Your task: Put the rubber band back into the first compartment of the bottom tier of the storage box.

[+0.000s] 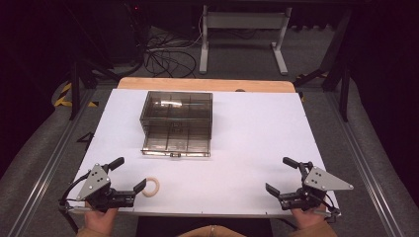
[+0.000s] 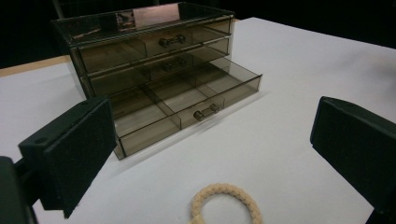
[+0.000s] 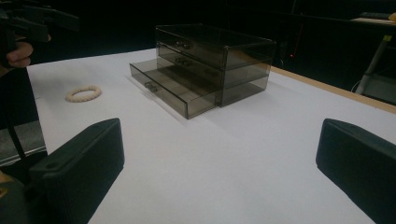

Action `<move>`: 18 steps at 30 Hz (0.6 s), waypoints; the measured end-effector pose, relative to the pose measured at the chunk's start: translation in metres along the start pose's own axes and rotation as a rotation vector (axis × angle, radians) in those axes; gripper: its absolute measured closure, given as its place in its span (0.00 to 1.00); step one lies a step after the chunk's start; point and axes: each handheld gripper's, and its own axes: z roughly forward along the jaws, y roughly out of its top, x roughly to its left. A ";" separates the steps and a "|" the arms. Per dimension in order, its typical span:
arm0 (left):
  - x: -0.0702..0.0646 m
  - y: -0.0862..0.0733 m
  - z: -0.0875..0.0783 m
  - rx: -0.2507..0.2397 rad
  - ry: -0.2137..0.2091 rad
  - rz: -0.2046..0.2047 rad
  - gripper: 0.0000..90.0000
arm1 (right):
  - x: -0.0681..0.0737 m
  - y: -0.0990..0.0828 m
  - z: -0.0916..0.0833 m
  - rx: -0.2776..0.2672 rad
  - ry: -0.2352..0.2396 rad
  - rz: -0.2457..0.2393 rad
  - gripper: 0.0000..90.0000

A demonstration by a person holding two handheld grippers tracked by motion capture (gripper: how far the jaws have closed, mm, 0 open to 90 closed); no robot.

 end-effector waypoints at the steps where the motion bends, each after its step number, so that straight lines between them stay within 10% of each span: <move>1: 0.000 0.000 0.000 0.000 -0.003 -0.003 0.01 | 0.000 0.000 0.000 -0.001 0.001 0.001 0.02; 18: -0.002 0.002 -0.001 0.000 -0.012 0.017 0.01 | 0.000 -0.001 0.001 0.002 0.013 0.008 0.02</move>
